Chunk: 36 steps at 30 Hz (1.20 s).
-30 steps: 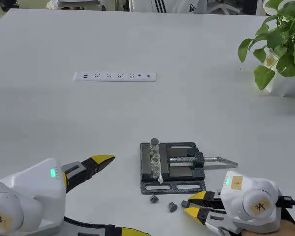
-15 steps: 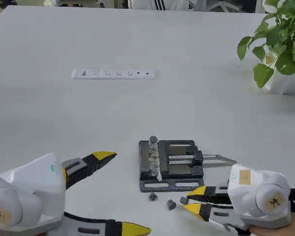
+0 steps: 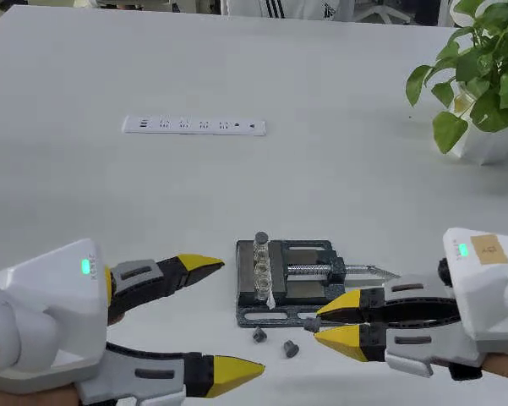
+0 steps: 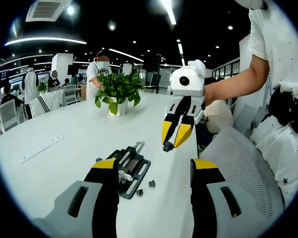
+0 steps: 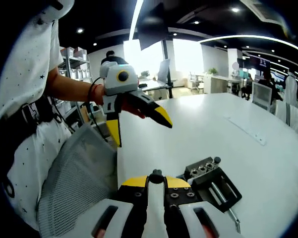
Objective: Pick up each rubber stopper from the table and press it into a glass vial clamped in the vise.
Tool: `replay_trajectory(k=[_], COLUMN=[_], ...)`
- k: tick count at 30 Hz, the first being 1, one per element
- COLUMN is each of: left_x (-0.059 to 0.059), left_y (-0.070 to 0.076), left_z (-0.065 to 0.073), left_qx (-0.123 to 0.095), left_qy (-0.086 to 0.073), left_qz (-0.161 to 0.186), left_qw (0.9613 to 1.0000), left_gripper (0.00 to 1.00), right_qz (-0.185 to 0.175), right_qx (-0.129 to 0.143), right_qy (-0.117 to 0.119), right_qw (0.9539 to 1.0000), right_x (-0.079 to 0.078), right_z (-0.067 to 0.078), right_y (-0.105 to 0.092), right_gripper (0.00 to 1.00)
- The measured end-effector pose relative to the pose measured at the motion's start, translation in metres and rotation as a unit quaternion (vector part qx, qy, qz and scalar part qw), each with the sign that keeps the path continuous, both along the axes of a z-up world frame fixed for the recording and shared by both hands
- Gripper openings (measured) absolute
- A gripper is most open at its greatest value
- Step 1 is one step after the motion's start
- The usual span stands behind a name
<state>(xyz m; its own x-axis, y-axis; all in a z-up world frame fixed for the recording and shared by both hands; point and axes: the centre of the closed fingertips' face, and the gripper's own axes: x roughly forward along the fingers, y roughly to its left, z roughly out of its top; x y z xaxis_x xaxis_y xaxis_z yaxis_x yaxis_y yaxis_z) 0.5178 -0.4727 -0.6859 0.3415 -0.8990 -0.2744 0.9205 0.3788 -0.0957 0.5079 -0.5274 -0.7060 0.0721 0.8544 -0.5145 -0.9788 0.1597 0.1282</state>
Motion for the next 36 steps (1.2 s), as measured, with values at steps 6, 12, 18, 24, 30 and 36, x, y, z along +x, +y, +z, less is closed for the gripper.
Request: replay_trajectory(k=[6,12,18,24,30,36], left_x=[-0.007,-0.016,-0.023,-0.028,-0.031,-0.033], left_y=[-0.010,-0.020,-0.028,-0.033,-0.034,-0.035], left_z=[0.017,0.033,0.046,0.053,0.055,0.055], left_qx=[-0.011,-0.023,-0.039,-0.050,-0.046,-0.040], left_qy=[-0.005,-0.010,-0.008,-0.005,-0.007,-0.010], left_qz=[-0.027,-0.062,-0.085,-0.104,-0.116,-0.125], left_qw=[0.9996,0.9978,0.9956,0.9933,0.9922,0.9912], left_gripper=[0.39,0.25,0.15,0.11,0.08,0.05], right_qz=[0.031,0.052,0.063,0.072,0.077,0.083], right_qx=[0.034,0.055,0.065,0.071,0.074,0.075], right_qy=[0.012,0.020,0.022,0.020,0.018,0.017], right_qw=[0.9989,0.9970,0.9957,0.9947,0.9941,0.9936], right_x=[-0.014,-0.022,-0.027,-0.029,-0.030,-0.032], right_z=[0.030,0.049,0.060,0.065,0.069,0.070], right_y=[0.009,0.016,0.021,0.024,0.027,0.029], right_gripper=[0.06,0.06,0.06,0.06,0.06,0.06])
